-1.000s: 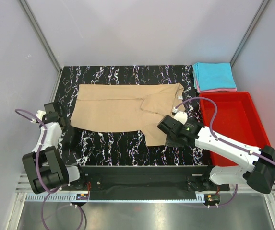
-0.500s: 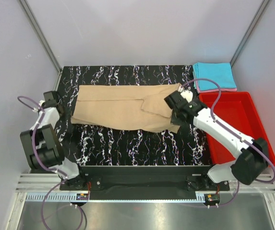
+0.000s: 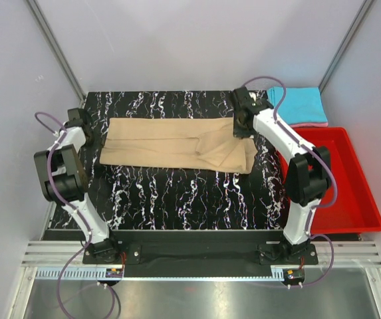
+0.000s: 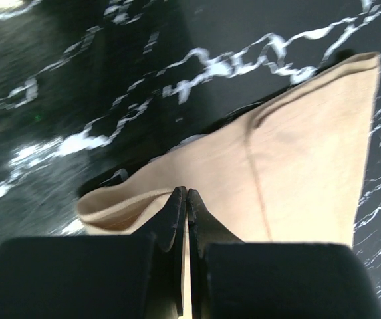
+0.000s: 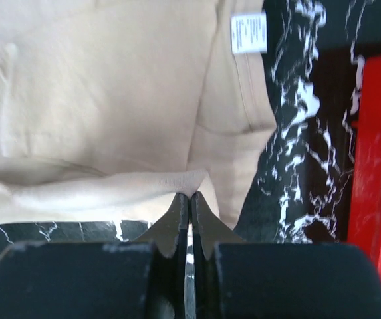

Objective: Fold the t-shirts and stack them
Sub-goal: Fold the tshirt

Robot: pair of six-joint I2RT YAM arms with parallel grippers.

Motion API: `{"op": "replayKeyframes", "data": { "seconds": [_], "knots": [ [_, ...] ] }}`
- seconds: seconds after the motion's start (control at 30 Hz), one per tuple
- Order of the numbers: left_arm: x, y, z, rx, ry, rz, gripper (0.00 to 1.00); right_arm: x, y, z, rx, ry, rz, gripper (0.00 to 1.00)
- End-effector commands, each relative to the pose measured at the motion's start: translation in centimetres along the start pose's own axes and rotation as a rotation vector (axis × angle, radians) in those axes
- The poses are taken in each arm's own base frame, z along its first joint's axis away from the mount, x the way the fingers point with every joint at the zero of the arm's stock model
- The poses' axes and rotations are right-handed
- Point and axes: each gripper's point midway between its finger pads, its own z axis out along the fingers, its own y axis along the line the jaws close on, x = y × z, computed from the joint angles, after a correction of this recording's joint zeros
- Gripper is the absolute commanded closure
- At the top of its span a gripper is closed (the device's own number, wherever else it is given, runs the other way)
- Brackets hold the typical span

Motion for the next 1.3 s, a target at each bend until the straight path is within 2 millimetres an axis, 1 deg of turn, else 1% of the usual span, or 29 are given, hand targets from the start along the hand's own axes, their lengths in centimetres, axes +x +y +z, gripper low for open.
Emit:
{"op": "replayKeyframes", "data": {
  "seconds": [0.0, 0.03, 0.1, 0.17, 0.2, 0.23, 0.27, 0.33, 0.5, 0.53, 0.63, 0.8, 0.9, 1.0, 1.13, 1.2, 1.23, 1.27],
  "knots": [
    [-0.8, -2.4, -0.1, 0.026, -0.026, 0.017, 1.0, -3.2, 0.1, -0.5, -0.017, -0.038, -0.063, 1.0],
    [-0.9, -2.8, -0.1, 0.03, -0.032, 0.021, 1.0, -3.5, -0.1, -0.3, -0.009, -0.035, -0.071, 1.0],
    [-0.9, -2.8, 0.3, 0.023, -0.04, 0.02, 1.0, -4.5, -0.4, 0.9, -0.011, -0.029, -0.061, 1.0],
    [-1.1, -2.8, 0.9, 0.012, -0.04, 0.018, 1.0, -4.9, -0.6, 1.5, -0.015, -0.015, -0.06, 1.0],
    [-1.2, -2.7, 1.2, 0.0, -0.043, 0.018, 1.0, -5.6, -0.6, 1.7, -0.017, -0.024, -0.058, 1.0],
    [-1.5, -3.2, 1.1, 0.005, -0.052, 0.024, 1.0, -5.7, -0.7, 1.9, -0.014, -0.02, -0.066, 1.0],
    [-1.6, -3.0, 1.5, -0.008, -0.052, 0.025, 1.0, -6.3, -0.7, 2.1, -0.013, -0.025, -0.065, 1.0],
    [-1.9, -3.2, 1.5, -0.014, -0.064, 0.03, 1.0, -6.5, -1.1, 2.2, -0.005, -0.017, -0.076, 1.0],
    [-2.6, -3.8, 1.8, -0.009, -0.085, 0.029, 1.0, -7.9, -2.3, 2.8, 0.024, -0.033, -0.069, 1.0],
    [-2.8, -4.2, 1.7, -0.001, -0.087, 0.031, 1.0, -8.1, -2.7, 3.1, 0.023, -0.034, -0.063, 1.0],
    [-2.7, -4.4, 2.3, -0.004, -0.078, 0.03, 1.0, -8.5, -2.5, 3.4, 0.003, -0.041, -0.064, 1.0],
    [-2.5, -3.9, 3.3, -0.037, -0.064, 0.041, 1.0, -9.3, -1.3, 4.0, -0.047, -0.058, -0.069, 1.0],
    [-2.3, -3.6, 3.7, -0.05, -0.061, 0.044, 1.0, -9.1, -0.5, 4.8, -0.079, -0.036, -0.074, 1.0],
    [-2.2, -3.5, 4.1, -0.058, -0.056, 0.052, 1.0, -8.9, -0.3, 5.5, -0.084, -0.024, -0.078, 0.99],
    [-2.1, -4.6, 4.4, -0.01, -0.039, 0.059, 1.0, -8.7, -0.3, 6.3, -0.075, -0.014, -0.086, 0.99],
    [-1.9, -5.3, 4.5, 0.02, -0.027, 0.067, 0.98, -8.6, -0.3, 6.8, -0.068, -0.002, -0.087, 0.98],
    [-2.1, -5.5, 4.4, 0.02, -0.03, 0.069, 0.94, -8.8, -0.4, 7.1, -0.063, -0.004, -0.087, 0.98],
    [-2.3, -5.0, 4.3, -0.007, -0.039, 0.071, 0.83, -8.9, -0.4, 7.1, -0.059, -0.004, -0.085, 0.95]
  ]
}}
